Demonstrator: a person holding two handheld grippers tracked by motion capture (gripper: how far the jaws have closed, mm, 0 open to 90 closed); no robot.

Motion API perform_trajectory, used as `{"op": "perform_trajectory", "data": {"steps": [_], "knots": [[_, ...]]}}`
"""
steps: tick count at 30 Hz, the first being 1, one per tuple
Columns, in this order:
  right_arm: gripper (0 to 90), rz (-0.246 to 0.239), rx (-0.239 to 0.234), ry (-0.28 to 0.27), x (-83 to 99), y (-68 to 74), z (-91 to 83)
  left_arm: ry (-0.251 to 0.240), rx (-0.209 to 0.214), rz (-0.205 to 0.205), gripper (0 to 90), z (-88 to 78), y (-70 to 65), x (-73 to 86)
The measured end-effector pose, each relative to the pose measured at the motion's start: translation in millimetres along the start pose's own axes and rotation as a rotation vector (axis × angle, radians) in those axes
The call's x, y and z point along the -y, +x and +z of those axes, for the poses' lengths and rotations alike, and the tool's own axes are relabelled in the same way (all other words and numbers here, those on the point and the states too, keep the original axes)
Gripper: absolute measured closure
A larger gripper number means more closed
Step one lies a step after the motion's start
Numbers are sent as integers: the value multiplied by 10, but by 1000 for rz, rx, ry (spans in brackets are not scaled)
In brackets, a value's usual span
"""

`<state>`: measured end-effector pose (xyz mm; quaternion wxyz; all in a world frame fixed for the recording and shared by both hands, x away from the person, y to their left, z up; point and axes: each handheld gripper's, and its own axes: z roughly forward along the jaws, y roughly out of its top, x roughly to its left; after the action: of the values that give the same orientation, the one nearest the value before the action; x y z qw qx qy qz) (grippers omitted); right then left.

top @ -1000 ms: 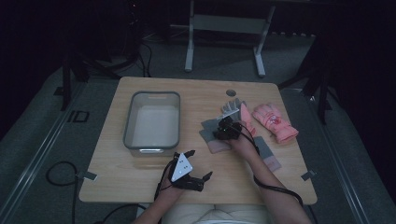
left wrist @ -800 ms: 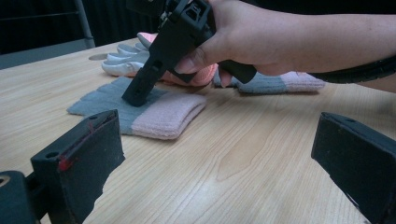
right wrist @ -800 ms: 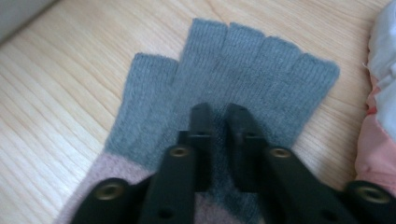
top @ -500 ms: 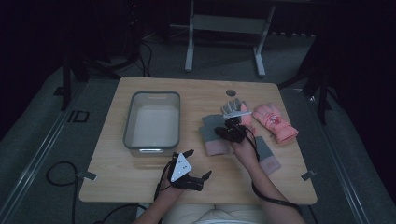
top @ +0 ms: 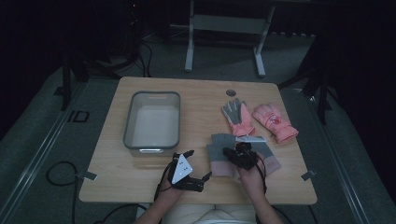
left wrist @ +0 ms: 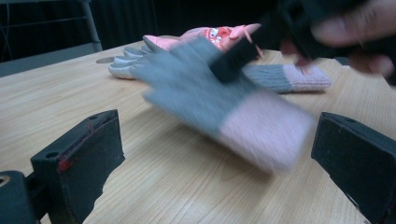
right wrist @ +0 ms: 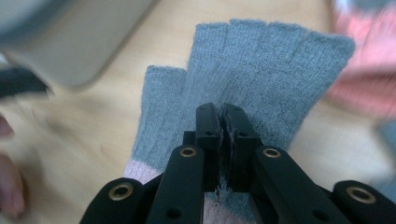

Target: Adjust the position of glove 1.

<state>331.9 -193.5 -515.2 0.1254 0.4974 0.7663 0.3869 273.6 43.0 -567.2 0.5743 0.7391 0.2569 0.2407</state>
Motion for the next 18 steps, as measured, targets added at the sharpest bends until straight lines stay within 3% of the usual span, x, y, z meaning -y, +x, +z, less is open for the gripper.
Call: {"op": "perform_trajectory", "data": {"steps": [4, 7, 10, 13, 15, 18], "knots": [[858, 25, 12, 71, 239, -52, 112, -2, 2, -8, 14, 0, 6, 1], [857, 45, 18, 69, 326, -93, 140, 1, 2, -8, 14, 3, 7, 0], [805, 37, 23, 66, 323, -82, 127, 1, 3, -10, 14, 5, 8, -1], [756, 22, 20, 30, 255, -98, 24, 2, 5, -12, 14, 3, 13, -1], [718, 18, 6, 8, 178, -193, -67, 1, 6, -11, 14, 3, 12, 0], [677, -48, 38, -19, 76, -391, -193, 2, 7, -10, 14, 4, 12, -1]]}}
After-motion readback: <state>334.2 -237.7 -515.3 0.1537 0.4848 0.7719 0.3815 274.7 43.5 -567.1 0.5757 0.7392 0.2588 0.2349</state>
